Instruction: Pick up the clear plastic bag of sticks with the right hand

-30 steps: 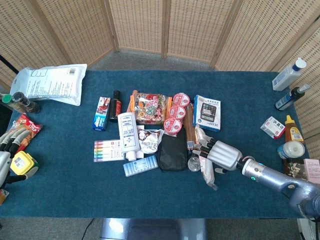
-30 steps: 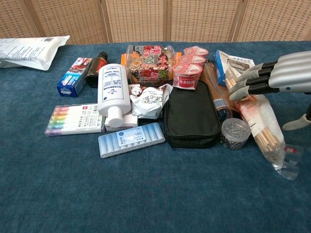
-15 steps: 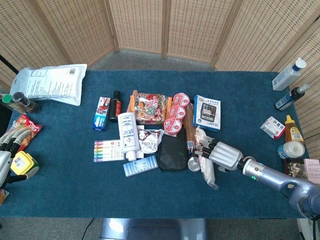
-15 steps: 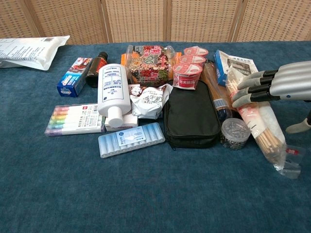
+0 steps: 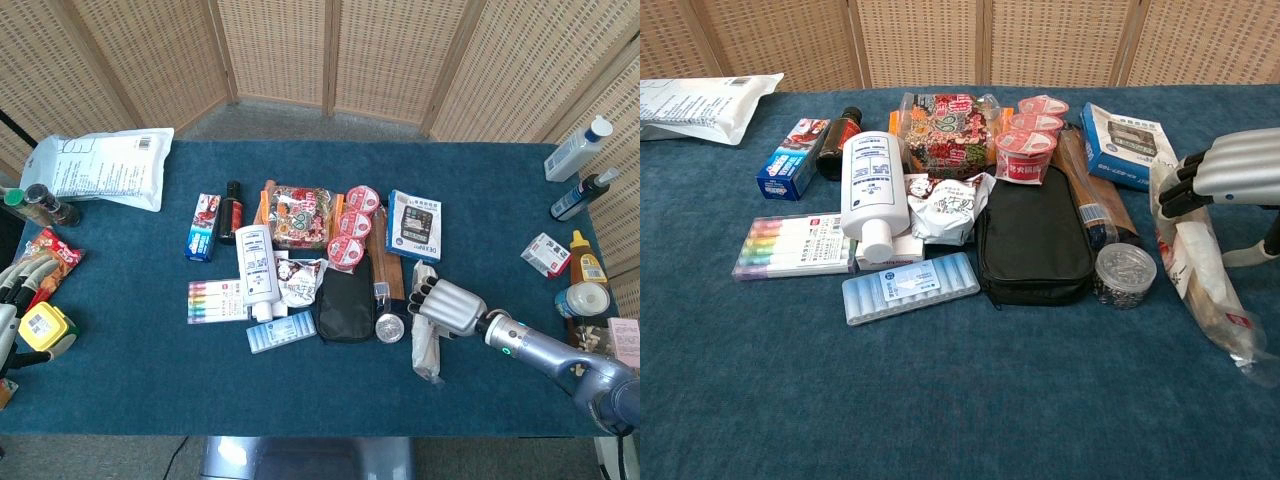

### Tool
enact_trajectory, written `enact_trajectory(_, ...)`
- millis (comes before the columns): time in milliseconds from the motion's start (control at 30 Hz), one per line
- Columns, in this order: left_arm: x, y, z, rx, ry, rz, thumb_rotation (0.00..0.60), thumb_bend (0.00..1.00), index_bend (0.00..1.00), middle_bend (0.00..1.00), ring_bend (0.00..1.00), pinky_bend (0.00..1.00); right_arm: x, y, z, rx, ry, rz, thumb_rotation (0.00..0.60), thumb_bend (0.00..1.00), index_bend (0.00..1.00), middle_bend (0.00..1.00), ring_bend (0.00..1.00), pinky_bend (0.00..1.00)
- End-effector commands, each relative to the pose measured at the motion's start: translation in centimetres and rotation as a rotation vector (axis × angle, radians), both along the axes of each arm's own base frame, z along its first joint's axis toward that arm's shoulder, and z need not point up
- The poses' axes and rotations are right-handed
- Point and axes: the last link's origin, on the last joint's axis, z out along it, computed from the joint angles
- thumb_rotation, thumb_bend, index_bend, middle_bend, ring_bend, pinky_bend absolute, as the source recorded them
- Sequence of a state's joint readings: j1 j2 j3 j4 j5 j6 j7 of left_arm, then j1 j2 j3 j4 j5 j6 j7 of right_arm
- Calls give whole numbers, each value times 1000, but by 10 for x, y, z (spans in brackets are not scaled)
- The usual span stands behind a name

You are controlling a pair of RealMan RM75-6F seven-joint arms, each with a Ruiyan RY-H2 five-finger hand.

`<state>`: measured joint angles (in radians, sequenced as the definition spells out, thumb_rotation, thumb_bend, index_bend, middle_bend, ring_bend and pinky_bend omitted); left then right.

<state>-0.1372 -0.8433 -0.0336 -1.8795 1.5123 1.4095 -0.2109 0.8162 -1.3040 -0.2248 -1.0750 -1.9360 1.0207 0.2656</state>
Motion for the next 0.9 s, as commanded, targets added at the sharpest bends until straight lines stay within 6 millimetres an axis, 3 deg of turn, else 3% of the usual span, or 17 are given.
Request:
enact_trajectory(33,1,0,1,0,1,-7,600,261,73,56,0,0,-3,0,0,2,-5,-22,600,391,574,819,575,674)
enact_trajectory(200,2,0,2,9,-8,-12,600,261,72,56,0,0,-2,-2,10,-31,-45,-25,600,399,677,962,742,827)
enact_trajectory(367,1,0,2,5,-13,-13,600,263,73,56,0,0,1,0,22,-71,-84,-24,600,401,736,1000,834,925)
enact_trajectory(667,0,3,0,-2,-17,-21,600,262,73,56,0,0,14,0,52,-160,-162,-22,600,396,742,1000,849,941)
enact_trajectory(900,-2,3,-2,-10,-19,-26,600,261,73,56,0,0,41,-4,78,-227,-247,-5,600,392,742,1000,850,939)
